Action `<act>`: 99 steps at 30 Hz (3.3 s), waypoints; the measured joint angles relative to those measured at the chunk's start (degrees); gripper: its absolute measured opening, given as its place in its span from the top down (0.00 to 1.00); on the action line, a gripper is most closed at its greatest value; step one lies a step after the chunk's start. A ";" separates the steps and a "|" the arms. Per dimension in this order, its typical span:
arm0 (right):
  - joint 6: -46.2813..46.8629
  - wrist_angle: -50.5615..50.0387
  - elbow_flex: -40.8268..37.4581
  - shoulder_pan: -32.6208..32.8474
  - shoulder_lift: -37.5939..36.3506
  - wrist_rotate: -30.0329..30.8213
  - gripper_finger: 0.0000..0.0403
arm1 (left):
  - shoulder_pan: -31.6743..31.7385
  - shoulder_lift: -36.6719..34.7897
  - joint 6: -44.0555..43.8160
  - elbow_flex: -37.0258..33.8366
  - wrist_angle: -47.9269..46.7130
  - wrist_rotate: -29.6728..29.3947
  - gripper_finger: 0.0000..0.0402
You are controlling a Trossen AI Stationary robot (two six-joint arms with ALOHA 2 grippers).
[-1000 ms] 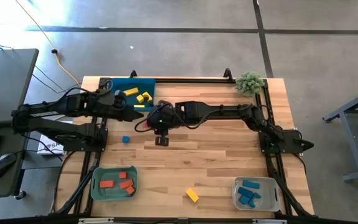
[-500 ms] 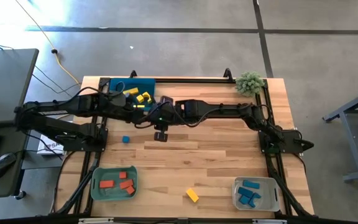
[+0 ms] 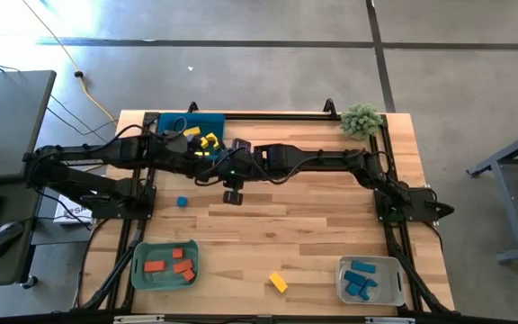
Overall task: Sort & place blocks by color
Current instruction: Put the orange block into the green bin, then put the yellow block into the dark blue bin
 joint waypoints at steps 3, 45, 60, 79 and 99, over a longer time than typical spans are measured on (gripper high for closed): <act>0.02 -0.19 0.00 0.00 0.00 0.26 0.75 | 0.02 -0.02 -0.01 0.00 0.06 -0.04 0.72; 20.19 -13.46 -0.13 4.41 0.00 -24.62 0.55 | -56.26 12.40 -28.92 0.00 -15.84 -3.67 0.72; 37.89 -19.77 -0.17 12.22 0.00 -18.90 0.55 | -61.84 17.88 -25.55 0.00 -16.94 -1.78 0.62; 65.03 -22.40 -0.17 26.17 0.00 -8.35 0.46 | -62.53 17.88 -17.57 0.00 -16.92 -1.75 0.45; 73.67 -25.55 -0.20 31.23 10.09 -12.57 0.46 | -62.53 17.86 -17.29 0.00 -16.61 -1.74 0.45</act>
